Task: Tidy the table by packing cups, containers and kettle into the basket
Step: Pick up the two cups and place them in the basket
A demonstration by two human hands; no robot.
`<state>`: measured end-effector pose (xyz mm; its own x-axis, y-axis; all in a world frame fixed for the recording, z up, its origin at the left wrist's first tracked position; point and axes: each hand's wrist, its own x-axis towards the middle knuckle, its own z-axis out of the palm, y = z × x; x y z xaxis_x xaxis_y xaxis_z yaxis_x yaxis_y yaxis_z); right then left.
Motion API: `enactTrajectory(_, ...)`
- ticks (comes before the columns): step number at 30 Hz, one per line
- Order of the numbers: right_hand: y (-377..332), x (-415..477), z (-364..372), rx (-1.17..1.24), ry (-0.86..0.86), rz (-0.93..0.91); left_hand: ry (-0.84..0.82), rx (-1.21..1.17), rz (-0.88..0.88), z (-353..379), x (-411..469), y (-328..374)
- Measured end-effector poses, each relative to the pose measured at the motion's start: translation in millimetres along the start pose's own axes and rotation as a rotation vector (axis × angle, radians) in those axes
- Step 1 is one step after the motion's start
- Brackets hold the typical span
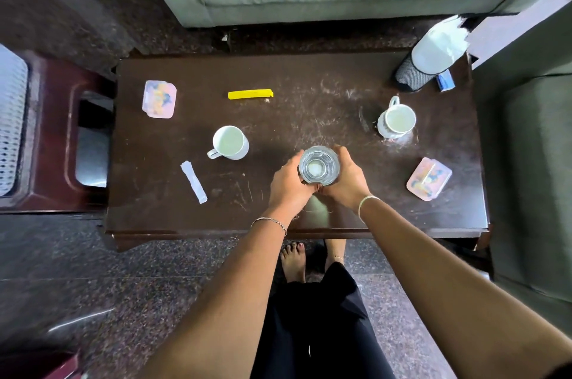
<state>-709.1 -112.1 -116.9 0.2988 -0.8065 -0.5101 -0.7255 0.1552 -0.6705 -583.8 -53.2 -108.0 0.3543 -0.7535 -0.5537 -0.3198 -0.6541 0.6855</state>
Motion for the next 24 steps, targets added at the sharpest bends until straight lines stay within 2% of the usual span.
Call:
enactTrajectory(10,-40,49,-1,-0.071,-0.043,-0.018,0.040,-0.011,-0.021,-32,46,17)
enactTrajectory(24,-40,57,2,-0.109,-0.062,-0.002,0.107,-0.030,-0.066,-31,54,18)
